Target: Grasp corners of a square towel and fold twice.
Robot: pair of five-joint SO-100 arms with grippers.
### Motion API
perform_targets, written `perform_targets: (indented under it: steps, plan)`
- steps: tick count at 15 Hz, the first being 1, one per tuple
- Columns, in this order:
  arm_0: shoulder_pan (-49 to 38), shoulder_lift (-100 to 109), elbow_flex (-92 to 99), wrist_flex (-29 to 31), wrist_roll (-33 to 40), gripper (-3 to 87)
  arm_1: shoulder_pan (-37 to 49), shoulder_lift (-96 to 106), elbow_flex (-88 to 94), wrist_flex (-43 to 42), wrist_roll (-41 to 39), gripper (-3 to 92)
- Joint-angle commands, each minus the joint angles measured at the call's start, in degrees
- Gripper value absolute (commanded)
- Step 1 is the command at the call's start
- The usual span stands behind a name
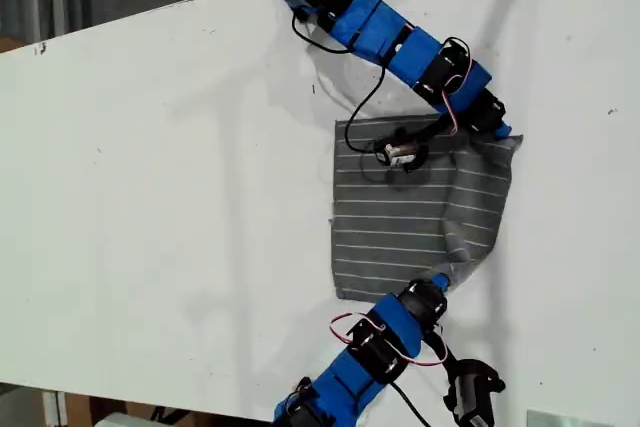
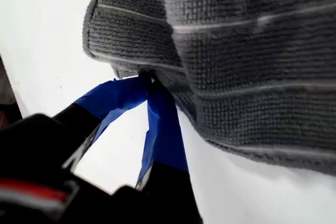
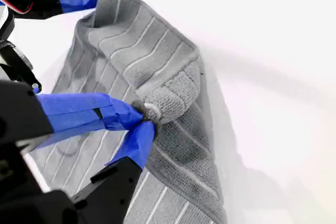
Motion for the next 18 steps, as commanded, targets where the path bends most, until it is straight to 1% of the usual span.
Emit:
perform_targets:
  steps: [1, 2, 3, 4, 5, 7, 9, 10, 12, 13, 16, 18]
  plan:
    - [0.6, 0.3, -0.7, -1.2, -0.6, -0.1, -0.4, 3.2, 0.5, 8.2, 4.0, -0.1]
    - [0.6, 0.2, -0.7, -1.3, -0.6, -0.1, -1.1, 5.3, 0.4, 10.6, 4.5, 4.2]
    - [0.6, 0.2, -0.8, -1.5, -0.4, -0.1, -1.6, 6.6, -2.2, 14.9, 4.4, 20.4]
    - [0.5, 0.1, -0.8, -1.7, -0.4, -0.1, -1.8, 6.9, -6.2, 19.3, 3.1, 23.5]
    - [0.4, 0.1, -0.8, -1.9, -0.1, -0.1, -1.9, 8.3, -7.8, 20.7, 0.9, 24.2]
    - [0.4, 0.1, -1.1, -1.9, 0.1, -0.1, -3.1, 12.4, -8.6, 25.4, 1.4, 24.6]
    - [0.3, -0.1, -1.1, -2.3, 0.4, -0.1, -3.3, 15.6, -8.6, 27.6, 0.7, 24.8]
    - [0.2, -0.2, -1.1, -2.5, 0.4, -0.1, -2.5, 16.5, -8.6, 25.8, -1.9, 24.8]
    - [0.2, -0.3, -1.1, -2.6, 0.4, -0.1, -0.4, 15.6, -8.6, 15.5, -10.4, 24.7]
    - [0.2, -0.3, -1.1, -2.5, 0.4, -0.1, 0.4, 14.2, -8.6, 11.3, -12.8, 24.7]
    - [0.1, -0.4, -1.1, -2.5, 0.5, -0.1, 1.9, 10.6, -8.6, 0.7, -19.2, 24.2]
    - [0.1, -0.4, -1.1, -2.6, 0.5, -0.1, 2.1, 8.5, -8.3, -4.8, -20.7, 23.9]
